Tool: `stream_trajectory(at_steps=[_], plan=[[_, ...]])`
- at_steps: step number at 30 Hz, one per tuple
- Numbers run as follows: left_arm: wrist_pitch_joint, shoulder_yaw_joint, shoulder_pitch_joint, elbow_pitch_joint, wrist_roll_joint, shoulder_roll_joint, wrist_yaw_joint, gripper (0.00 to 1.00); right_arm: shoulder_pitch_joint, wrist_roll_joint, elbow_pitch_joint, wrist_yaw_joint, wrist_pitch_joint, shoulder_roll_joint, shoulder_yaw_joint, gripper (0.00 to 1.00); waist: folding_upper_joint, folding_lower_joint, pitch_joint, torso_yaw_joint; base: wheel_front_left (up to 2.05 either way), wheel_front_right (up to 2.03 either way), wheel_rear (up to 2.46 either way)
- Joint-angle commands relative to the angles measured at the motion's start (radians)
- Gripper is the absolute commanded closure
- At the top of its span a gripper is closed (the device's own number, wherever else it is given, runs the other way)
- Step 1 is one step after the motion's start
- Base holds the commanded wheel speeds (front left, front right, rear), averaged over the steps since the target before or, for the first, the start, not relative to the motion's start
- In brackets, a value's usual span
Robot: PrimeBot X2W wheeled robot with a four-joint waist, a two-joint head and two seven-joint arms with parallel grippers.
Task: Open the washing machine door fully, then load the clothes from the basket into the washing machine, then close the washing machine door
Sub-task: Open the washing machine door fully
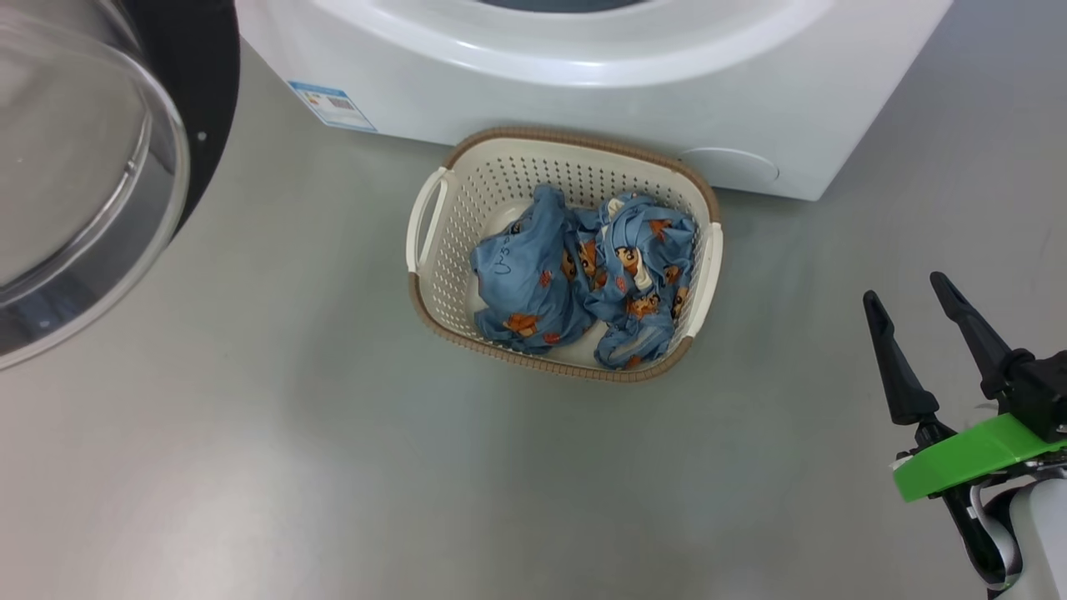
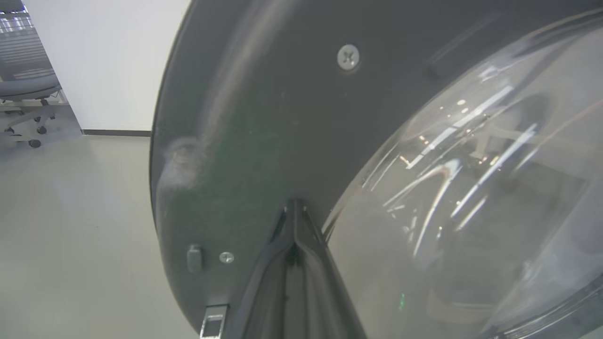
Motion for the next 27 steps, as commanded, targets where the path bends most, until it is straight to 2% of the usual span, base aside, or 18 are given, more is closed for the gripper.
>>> stream_trajectory(at_steps=[1,9,11,13,15,19,20,22,23,27], plan=[[-0.005,0.014,0.046,-0.041,0.006,0.062,-0.006,1.00,0.015,-0.002,-0.017,0.002,-0.012,-0.001,0.022,0.00,0.0000,0.0000,-0.026,0.004,0.00,0.00,0.00],[-0.005,-0.009,0.140,-0.108,-0.013,0.008,-0.016,0.98,0.032,0.001,-0.007,0.002,-0.012,0.015,0.030,0.00,0.0000,0.0000,-0.091,0.008,0.00,0.00,0.00],[-0.005,-0.024,0.169,-0.132,-0.035,-0.007,-0.016,0.89,0.037,0.002,-0.004,0.002,-0.012,0.016,0.034,0.00,0.0000,0.0000,-0.108,0.010,0.00,0.00,0.00],[-0.005,-0.039,0.201,-0.157,-0.062,-0.016,-0.016,0.73,0.043,0.004,-0.001,0.002,-0.012,0.016,0.038,0.00,0.0000,0.0000,-0.126,0.011,0.00,0.00,0.00],[-0.005,-0.064,0.236,-0.181,-0.090,-0.024,-0.016,0.61,0.051,0.006,0.002,0.002,-0.012,0.017,0.038,0.00,0.0000,0.0000,-0.146,0.013,0.00,0.00,0.00],[-0.005,-0.122,0.316,-0.241,-0.134,-0.040,-0.016,0.46,0.066,0.011,0.003,0.002,-0.012,0.025,0.032,0.00,0.0000,0.0000,-0.177,0.013,0.00,0.00,0.00],[-0.005,-0.136,0.336,-0.257,-0.142,-0.044,-0.016,0.38,0.070,0.012,0.003,0.002,-0.012,0.029,0.030,0.00,0.0000,0.0000,-0.185,0.012,0.00,0.00,0.00],[-0.005,-0.161,0.373,-0.293,-0.166,-0.056,-0.017,0.04,0.079,0.014,0.000,0.002,-0.012,0.034,0.026,0.00,0.0000,0.0000,-0.196,0.011,0.00,0.00,0.00],[-0.005,-0.170,0.391,-0.313,-0.175,-0.062,-0.017,0.00,0.083,0.015,-0.001,0.002,-0.012,0.036,0.024,0.00,0.0000,0.0000,-0.199,0.010,0.00,0.00,0.00],[-0.005,-0.213,0.454,-0.400,-0.211,-0.099,-0.017,0.00,0.099,0.017,-0.005,0.002,-0.012,0.040,0.017,0.00,0.0000,0.0000,-0.212,0.006,0.00,0.00,0.00]])
